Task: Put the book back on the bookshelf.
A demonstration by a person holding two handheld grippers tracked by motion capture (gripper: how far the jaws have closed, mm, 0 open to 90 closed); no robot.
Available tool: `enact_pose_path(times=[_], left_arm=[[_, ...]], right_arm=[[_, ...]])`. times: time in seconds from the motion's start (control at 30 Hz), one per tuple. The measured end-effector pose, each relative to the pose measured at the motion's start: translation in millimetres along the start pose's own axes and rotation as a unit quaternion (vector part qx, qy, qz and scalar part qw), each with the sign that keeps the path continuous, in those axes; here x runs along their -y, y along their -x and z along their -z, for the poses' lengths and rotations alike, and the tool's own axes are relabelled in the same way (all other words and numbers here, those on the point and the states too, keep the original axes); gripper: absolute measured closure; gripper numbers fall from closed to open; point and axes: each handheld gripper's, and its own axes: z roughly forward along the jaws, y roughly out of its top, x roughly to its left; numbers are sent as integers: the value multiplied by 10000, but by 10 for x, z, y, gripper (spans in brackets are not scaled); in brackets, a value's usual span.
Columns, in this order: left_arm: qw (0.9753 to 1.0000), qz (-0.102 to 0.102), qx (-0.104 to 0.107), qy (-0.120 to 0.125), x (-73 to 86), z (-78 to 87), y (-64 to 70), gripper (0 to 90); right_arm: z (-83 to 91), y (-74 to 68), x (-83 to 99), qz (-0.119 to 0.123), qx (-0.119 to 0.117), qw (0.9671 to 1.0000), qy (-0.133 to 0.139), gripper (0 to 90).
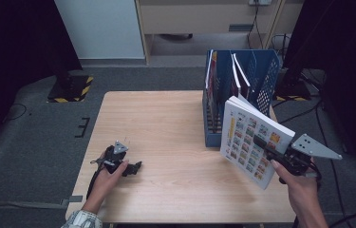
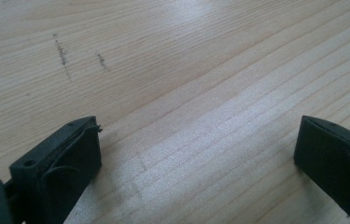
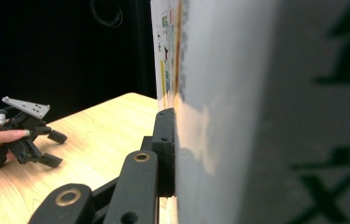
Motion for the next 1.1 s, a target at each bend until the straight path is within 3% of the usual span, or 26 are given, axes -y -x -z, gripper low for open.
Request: enact_pose_path(times=[0.33,1.1], left_arm=[[10000,0,4,-3,-1,-1,0,0],[10000,9,8,-7,-3,-3,1,0]], right_arm=[[121,7,-233,73,54,9999,84,738],[232,84,-475,137,291,9994,86,738]])
